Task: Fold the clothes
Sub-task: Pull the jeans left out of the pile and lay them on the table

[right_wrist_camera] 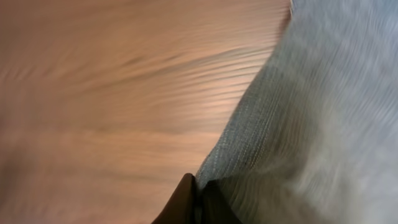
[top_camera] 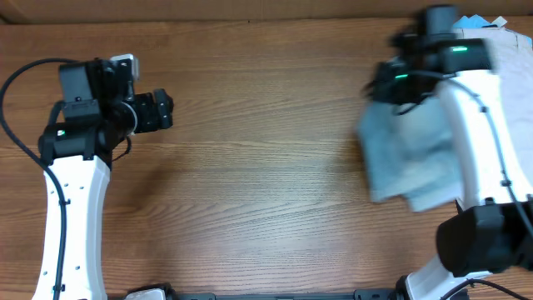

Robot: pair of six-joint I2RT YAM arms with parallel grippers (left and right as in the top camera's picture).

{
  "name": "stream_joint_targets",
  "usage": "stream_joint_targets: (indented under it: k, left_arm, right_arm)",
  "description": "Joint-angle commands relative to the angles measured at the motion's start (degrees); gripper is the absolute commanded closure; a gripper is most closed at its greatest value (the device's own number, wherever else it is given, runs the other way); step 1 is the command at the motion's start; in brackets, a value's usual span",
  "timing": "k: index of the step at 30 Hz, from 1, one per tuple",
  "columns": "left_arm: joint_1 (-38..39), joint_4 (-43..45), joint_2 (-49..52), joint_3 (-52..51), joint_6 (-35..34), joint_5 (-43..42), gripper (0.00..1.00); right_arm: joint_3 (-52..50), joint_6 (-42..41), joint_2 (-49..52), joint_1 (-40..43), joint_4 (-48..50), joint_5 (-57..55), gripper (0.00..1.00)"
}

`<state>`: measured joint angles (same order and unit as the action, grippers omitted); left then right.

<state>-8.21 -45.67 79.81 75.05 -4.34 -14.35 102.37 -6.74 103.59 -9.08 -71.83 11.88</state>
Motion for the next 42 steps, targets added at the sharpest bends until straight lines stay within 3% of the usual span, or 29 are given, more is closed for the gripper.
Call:
stream_joint_targets:
  k: [1,7,8,11,15,25,33,42]
  left_arm:
    - [-1.9,-0.9,0.3,1.5,-0.1,-0.1,0.12]
    - [-2.4,-2.6,0.3,1.5,2.4,-0.1,0.08]
    - [-2.4,-2.8,0.3,1.5,3.0,0.0,0.07]
    - [-2.4,-2.9,0.3,1.5,3.6,0.2,0.06]
    - [-2.3,-3.1,0.4,1.5,3.6,0.3,0.06]
    - [-1.5,-4.4,3.8,1.5,3.5,-0.2,0.02]
    - [-1.5,-5.1,6.9,1.5,3.0,-0.3,0.02]
    - [-1.5,-5.1,7.9,1.5,3.1,-0.3,0.02]
  right_arm:
    - [-0.1,-0.8,-0.4,-9.1,0.2,3.0,0.83]
    - [0.0,-4.2,-0.6,-19.2,1.2,-0.3,0.74]
    - [0.1,-4.7,-0.9,-19.3,1.5,-1.6,0.69]
    - [0.7,-5.6,-1.4,-16.5,2.2,-4.2,0.49]
    - [0.5,-5.6,-0.9,-8.6,4.2,-5.4,0.38]
    - [-6.2,-4.8,6.1,6.2,12.9,-4.1,0.37]
    - [-14.0,-3.6,12.0,7.5,24.4,-4.1,0.38]
    - [-19.0,-4.0,16.7,6.8,33.0,-4.1,0.47]
